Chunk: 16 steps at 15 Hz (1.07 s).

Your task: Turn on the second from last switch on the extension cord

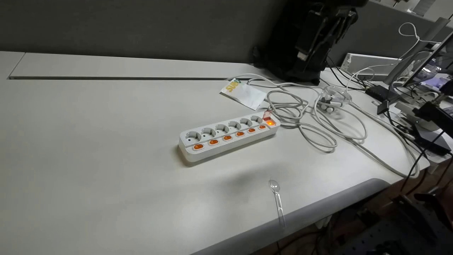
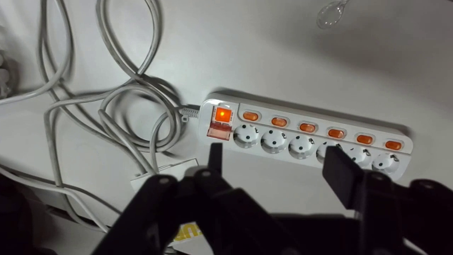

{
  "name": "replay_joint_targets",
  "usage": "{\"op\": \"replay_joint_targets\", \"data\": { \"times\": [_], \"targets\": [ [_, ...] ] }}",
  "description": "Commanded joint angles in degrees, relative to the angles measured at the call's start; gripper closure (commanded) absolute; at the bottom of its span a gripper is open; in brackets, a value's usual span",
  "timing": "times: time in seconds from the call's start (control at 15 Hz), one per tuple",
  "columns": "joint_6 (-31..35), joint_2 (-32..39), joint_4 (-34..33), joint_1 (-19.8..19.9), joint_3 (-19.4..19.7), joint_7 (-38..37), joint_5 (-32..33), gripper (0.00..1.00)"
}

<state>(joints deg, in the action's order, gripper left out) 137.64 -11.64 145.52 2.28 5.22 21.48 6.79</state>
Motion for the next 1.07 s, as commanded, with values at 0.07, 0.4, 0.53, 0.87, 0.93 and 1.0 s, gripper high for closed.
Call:
{"op": "replay_joint_targets", "data": {
  "times": [0.07, 0.4, 0.53, 0.87, 0.93, 1.0],
  "targets": [
    [6.8, 5.2, 1.4, 0.3, -0.7, -2.8, 1.3, 0.61],
    [13.9, 11.6, 1.3, 1.4, -0.5, -6.8, 4.0, 0.95],
    [15.0, 14.3, 0.7, 1.8, -0.2, -9.0, 6.0, 1.00],
    [14.6, 16.7, 0.8, 2.3, 0.1, -8.8, 6.3, 0.99],
    [14.6, 17.6, 0.5, 2.5, 0.3, -9.0, 6.4, 0.99],
    [14.6, 18.3, 0.2, 2.6, 0.4, -9.0, 6.4, 0.99]
  ]
}}
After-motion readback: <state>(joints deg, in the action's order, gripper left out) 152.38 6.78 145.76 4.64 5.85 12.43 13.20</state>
